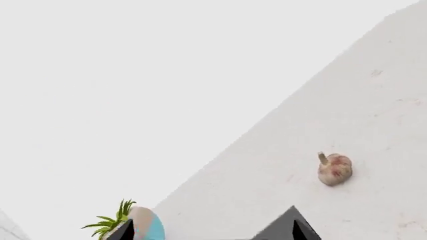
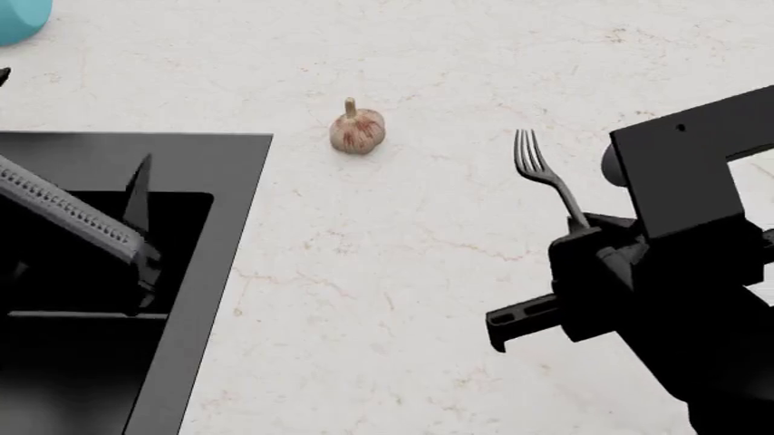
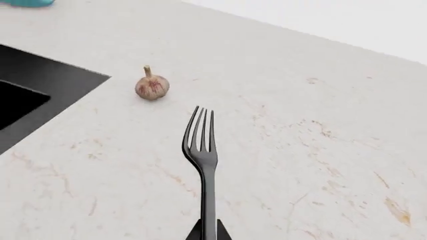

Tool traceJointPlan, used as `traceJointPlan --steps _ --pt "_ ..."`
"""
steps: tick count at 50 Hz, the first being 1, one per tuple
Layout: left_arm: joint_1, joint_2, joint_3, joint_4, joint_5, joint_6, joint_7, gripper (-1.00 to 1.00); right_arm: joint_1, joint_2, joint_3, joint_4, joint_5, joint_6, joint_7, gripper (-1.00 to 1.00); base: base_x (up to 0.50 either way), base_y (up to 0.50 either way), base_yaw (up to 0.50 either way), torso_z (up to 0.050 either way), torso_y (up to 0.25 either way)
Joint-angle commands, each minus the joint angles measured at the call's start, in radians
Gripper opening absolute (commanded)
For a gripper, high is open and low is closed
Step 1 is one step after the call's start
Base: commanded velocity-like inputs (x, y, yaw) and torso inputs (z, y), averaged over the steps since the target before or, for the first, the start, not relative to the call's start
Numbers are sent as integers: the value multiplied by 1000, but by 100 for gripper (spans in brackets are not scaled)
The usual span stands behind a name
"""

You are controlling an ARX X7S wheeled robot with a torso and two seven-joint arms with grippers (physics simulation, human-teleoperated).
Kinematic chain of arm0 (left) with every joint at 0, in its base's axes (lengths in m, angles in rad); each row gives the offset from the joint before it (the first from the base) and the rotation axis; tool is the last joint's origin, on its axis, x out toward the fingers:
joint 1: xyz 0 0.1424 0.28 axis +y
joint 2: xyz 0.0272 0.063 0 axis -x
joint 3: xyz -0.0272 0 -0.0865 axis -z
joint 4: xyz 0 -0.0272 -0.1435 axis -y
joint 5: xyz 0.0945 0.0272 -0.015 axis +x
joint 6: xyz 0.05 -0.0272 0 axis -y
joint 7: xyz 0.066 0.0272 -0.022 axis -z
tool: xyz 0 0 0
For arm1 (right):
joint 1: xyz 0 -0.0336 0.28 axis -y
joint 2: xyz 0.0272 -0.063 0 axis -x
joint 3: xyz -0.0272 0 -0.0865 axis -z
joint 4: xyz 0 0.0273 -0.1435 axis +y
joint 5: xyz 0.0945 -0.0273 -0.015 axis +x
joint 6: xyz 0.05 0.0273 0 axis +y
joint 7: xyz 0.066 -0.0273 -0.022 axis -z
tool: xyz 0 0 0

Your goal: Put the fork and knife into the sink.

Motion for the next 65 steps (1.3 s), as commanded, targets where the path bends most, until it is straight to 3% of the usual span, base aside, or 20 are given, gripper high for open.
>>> traceJointPlan --steps 1,9,23,33,65 --pt "-349 -21 406 -197 462 132 237 100 184 -47 2 -62 120 107 60 -100 0 0 0 0 0" --pt "-476 -9 632 -316 748 279 299 100 227 -78 -7 -105 163 97 81 -100 0 0 0 0 0" --pt "-535 44 780 -410 920 448 320 100 307 -143 -46 -114 186 87 77 -100 0 0 0 0 0" --pt "-525 65 825 -398 977 459 319 100 337 -178 -85 -85 49 57 -54 -100 0 0 0 0 0" --pt "-552 115 809 -399 991 511 304 100 414 -215 -140 -24 -57 -3 -175 -100 0 0 0 0 0"
